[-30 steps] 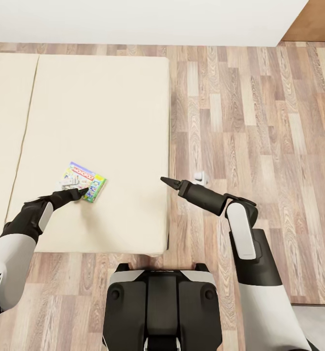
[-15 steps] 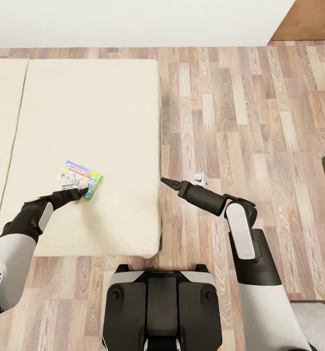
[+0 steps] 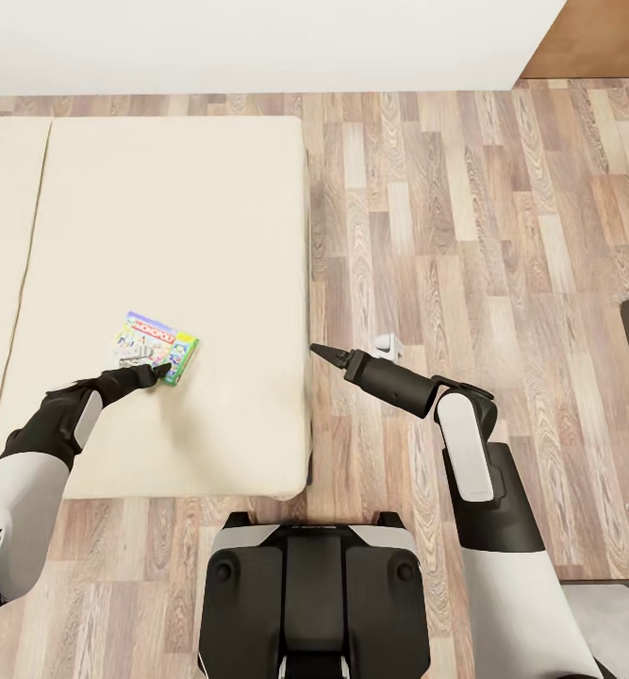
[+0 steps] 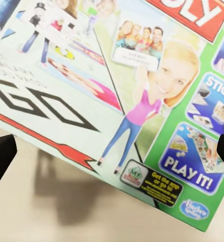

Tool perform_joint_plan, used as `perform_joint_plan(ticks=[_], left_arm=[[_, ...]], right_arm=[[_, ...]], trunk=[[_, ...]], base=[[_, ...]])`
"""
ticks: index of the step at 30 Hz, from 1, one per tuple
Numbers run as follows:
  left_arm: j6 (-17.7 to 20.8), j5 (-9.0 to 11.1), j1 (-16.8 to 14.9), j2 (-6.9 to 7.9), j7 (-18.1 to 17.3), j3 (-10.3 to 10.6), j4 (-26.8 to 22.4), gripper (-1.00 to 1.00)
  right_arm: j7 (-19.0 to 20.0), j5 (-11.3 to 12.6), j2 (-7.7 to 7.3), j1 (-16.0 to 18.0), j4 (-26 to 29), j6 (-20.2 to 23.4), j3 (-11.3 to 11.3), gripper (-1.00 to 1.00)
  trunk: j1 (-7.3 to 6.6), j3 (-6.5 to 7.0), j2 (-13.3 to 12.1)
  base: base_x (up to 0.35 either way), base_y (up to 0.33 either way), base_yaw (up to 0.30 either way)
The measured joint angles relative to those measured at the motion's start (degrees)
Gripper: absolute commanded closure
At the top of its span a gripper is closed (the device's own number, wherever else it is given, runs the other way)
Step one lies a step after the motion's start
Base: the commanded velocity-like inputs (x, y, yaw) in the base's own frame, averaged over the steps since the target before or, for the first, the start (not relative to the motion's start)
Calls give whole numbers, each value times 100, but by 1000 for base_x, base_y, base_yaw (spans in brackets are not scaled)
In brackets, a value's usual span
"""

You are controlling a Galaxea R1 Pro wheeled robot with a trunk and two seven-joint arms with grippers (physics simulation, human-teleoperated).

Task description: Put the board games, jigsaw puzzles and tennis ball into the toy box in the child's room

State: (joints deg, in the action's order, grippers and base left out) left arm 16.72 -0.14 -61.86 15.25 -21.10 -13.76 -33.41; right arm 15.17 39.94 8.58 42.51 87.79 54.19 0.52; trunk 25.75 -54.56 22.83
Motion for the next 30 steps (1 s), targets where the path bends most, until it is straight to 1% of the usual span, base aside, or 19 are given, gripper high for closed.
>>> perform_joint_plan(ticks=[6,10,12,14,16,17,19,20,22,26,28,30], left_arm=[[10,-1,0,29,0,-7,-44,-100],[50,-3,0,42,2,-10,-214,-100],[143,-6,0,49,4,-12,-306,-100],[311,-8,0,70,0,-13,-417,-100],[495,-8,0,137,-6,-15,-543,-100],[604,-7,0,208,-9,-17,-606,-100],[715,-5,0,288,-27,-17,-649,-100],[829,-5,0,353,-70,-18,-675,-100],[1009,-7,0,421,-186,-18,-714,-100],[1312,-38,0,484,-439,-20,-765,-100],[1399,-51,1,496,-482,-19,-772,-100],[1578,-64,1,508,-517,-19,-780,-100]], right_arm=[[-11,0,0,0,0,0,0,-100],[-24,2,0,-2,0,0,0,-100],[-30,1,0,-2,0,0,0,-100],[-34,-1,0,-1,4,4,0,-100],[-57,0,0,-1,6,6,0,-100],[-86,5,0,0,5,7,0,-100],[-119,11,-1,-2,2,8,0,-100],[-148,13,-4,-4,-18,8,0,-100],[-179,9,-6,-8,-89,6,-3,-100],[-220,-9,-8,-21,-268,3,-7,-100],[-241,-8,-11,-23,-338,2,-11,-100],[-280,-15,-23,-25,-492,-5,-15,-100]], trunk=[[0,0,0],[0,0,0],[0,0,0],[0,0,0],[0,0,0],[0,0,0],[0,0,0],[0,0,0],[0,0,0],[0,0,0],[0,0,0],[0,0,0]], base=[[0,0,0],[0,0,0],[0,0,0],[0,0,0],[0,0,0],[0,0,0],[0,0,0],[0,0,0],[0,0,0],[0,0,0],[0,0,0],[0,0,0]])
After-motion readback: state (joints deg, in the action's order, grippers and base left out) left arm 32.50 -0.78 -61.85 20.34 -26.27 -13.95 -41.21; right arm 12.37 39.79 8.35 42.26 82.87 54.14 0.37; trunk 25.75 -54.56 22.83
